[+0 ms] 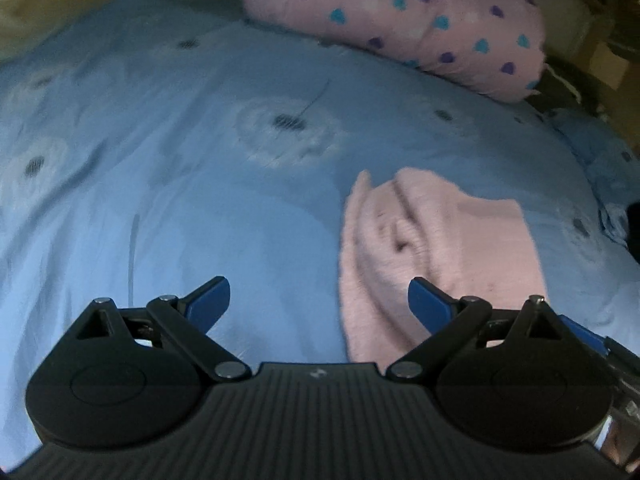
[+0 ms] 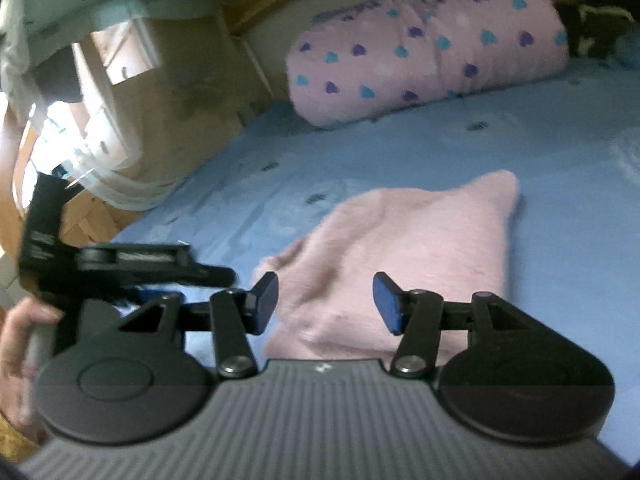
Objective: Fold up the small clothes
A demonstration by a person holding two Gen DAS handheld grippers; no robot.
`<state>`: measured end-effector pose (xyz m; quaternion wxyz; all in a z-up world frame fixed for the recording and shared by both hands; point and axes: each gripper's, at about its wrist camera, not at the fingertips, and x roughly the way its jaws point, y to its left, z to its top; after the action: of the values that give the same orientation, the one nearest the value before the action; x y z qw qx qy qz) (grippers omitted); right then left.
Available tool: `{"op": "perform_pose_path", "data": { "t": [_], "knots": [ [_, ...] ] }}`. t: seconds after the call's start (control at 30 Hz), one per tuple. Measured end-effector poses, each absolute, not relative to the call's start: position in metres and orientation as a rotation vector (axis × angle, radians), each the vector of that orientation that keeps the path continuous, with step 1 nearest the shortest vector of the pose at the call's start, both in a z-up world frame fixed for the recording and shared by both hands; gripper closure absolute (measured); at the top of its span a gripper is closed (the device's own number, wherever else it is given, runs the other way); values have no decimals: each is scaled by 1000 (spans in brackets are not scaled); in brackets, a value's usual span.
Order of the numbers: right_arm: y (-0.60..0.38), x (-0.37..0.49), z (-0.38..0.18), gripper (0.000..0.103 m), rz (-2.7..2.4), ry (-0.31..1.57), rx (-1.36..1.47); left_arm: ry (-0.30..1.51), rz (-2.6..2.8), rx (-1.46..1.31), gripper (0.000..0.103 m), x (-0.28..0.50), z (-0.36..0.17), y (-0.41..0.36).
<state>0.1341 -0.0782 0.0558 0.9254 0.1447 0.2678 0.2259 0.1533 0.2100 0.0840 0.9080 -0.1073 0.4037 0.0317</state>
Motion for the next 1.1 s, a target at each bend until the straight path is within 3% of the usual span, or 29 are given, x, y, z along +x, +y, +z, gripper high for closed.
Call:
{"op": "perform_pose_path", "data": {
  "t": [0.23,0.5,0.7,0.77,0.87,1.1],
  "knots": [
    [-127,158,42,47,349,607,334,782,-8,-97,5,160,110,163],
    [-159,177,9,46,291,705,413,823,-49,-50,10,182,87,132],
    [-170,187,2,46,241,758,502,905,-54,-31,31,197,59,127],
    [-169,187,2,46,243,756,501,948,-62,-83,51,201,49,130],
    [-167,188,-1,46,251,763,495,951,-75,-222,73,201,41,143],
    [-171,187,-3,46,249,774,501,821,-44,-382,78,178,68,177]
  ]
}}
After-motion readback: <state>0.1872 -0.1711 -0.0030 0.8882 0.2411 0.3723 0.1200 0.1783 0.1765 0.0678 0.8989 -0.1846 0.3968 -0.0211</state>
